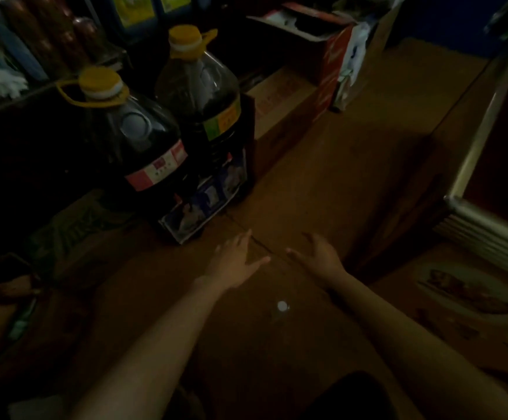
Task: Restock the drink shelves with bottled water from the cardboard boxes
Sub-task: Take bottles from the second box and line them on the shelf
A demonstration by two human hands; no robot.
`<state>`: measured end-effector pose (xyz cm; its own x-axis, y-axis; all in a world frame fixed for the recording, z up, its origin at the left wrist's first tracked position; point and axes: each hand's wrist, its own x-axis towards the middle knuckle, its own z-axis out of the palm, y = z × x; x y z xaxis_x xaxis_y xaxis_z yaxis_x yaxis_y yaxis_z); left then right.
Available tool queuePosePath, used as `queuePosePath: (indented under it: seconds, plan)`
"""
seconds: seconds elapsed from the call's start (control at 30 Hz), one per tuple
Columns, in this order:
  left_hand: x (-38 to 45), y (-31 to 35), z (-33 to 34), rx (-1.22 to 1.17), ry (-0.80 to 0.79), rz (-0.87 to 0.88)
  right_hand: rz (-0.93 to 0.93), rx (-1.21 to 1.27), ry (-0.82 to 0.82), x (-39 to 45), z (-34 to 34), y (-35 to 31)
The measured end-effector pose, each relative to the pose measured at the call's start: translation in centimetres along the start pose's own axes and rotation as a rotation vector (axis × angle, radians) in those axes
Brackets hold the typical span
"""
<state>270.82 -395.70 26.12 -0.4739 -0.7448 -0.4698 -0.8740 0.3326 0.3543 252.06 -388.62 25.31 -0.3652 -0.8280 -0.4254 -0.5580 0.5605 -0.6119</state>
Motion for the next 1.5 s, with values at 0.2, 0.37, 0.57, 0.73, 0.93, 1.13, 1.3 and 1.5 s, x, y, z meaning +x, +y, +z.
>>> queuePosePath:
  seconds: [0.2, 0.37, 0.57, 0.73, 0.93, 1.13, 1.3, 1.5]
  plan:
    - [6.6, -2.4, 13.2, -0.048, -0.103, 0.091, -0.022, -0.028, -0.071, 5.9, 7.4, 10.0]
    - [10.6, -4.9, 23.9, -0.038, -0.121, 0.136, -0.011, -0.092, -0.164, 9.1, 12.8, 16.8]
    - [12.8, -4.8, 29.4, -0.293, -0.031, 0.098, -0.034, -0.135, -0.202, 11.3, 16.6, 21.9]
    - [13.2, -4.4, 31.3, -0.507, 0.049, 0.029, -0.073, -0.226, -0.222, 10.2, 16.8, 21.6]
    - [14.4, -5.3, 31.9, -0.624, 0.148, 0.077, -0.138, -0.207, -0.237, 11.1, 17.8, 21.4]
    - [14.2, -5.9, 31.4, -0.704, 0.239, -0.045, -0.159, -0.086, -0.231, 11.4, 17.7, 21.2]
    - [14.5, -7.3, 25.3, -0.792, 0.283, -0.020, -0.219, 0.144, -0.215, 11.6, 16.8, 18.2]
    - [14.9, -7.5, 16.2, -0.755, 0.495, 0.021, -0.325, 0.346, -0.416, 11.4, 16.8, 13.1]
